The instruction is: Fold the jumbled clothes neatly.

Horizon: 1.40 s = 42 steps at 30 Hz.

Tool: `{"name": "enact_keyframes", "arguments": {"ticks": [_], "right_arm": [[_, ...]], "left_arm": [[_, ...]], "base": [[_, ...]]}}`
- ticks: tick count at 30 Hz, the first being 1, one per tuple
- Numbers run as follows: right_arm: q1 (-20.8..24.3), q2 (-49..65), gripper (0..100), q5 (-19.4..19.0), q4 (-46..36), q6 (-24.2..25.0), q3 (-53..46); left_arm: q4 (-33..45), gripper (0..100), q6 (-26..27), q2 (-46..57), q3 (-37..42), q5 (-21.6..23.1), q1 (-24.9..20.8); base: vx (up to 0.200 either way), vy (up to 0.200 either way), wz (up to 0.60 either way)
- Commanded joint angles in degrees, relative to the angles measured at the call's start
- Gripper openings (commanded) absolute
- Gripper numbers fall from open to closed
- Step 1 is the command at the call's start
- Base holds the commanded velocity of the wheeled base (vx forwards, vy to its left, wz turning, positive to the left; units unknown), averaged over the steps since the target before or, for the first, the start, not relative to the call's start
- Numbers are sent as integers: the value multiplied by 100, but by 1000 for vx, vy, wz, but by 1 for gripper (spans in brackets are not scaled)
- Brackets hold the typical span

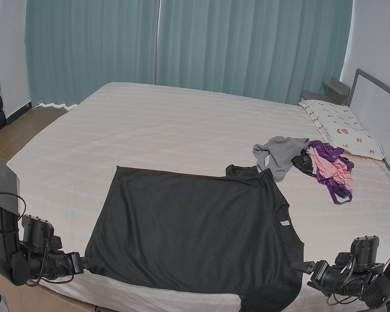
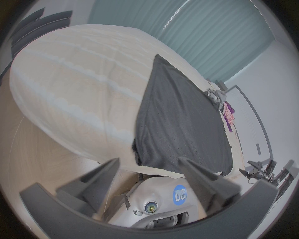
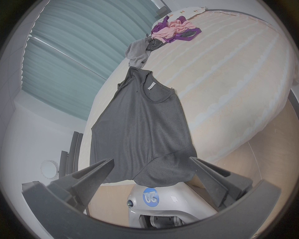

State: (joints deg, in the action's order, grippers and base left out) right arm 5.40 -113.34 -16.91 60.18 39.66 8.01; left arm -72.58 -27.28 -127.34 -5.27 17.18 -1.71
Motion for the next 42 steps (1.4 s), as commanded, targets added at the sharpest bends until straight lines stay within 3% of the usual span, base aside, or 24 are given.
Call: {"name": "enact_keyframes", "arguments": {"ticks": [1, 7, 13, 14, 25, 39, 42], "right_arm": [[5, 4, 100, -5, 2, -2, -10], [5, 4, 100, -23, 2, -28, -27], [14, 4, 100, -14, 2, -28, -19], [5, 4, 100, -23, 2, -28, -19], [5, -4, 100, -23, 2, -28, -19], [-48, -382, 100, 47, 20, -19, 157], [-136, -663, 100, 82, 222, -28, 263]], "left_arm": [[-204, 100, 100, -441, -106, -48, -260], [-784, 100, 100, -862, -220, -311, -480], [-845, 100, 74, -941, -282, -452, -515], [-845, 0, 65, -941, -282, -452, -506], [-889, 0, -234, -880, -150, -505, -137], [-1337, 0, -278, -581, 307, -505, -269], [-1381, 0, -506, -572, 289, -505, -260]], "base": [[0, 0, 0], [0, 0, 0], [0, 0, 0], [0, 0, 0], [0, 0, 0], [0, 0, 0], [0, 0, 0]]}}
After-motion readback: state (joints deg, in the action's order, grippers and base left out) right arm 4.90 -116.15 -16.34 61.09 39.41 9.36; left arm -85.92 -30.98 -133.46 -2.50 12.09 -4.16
